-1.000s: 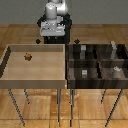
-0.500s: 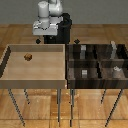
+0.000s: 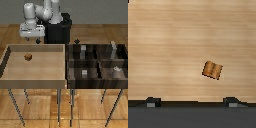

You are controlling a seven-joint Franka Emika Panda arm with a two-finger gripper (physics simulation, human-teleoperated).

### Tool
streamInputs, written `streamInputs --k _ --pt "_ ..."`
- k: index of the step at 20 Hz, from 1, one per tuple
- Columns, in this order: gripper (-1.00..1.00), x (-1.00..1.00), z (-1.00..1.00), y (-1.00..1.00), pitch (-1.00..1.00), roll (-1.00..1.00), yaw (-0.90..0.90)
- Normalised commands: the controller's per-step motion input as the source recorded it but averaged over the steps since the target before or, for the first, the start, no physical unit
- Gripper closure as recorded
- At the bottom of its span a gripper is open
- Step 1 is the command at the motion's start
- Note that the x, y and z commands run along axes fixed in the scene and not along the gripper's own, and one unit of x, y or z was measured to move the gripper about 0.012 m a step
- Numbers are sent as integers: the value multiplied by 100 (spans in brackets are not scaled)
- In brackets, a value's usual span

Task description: Place the loaf of bread into the appropriate compartment.

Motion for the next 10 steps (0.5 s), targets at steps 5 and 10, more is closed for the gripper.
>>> streamInputs --k 5,10 --pt "-100 80 0 0 0 0 0" --pt "-100 0 0 -80 0 0 0"
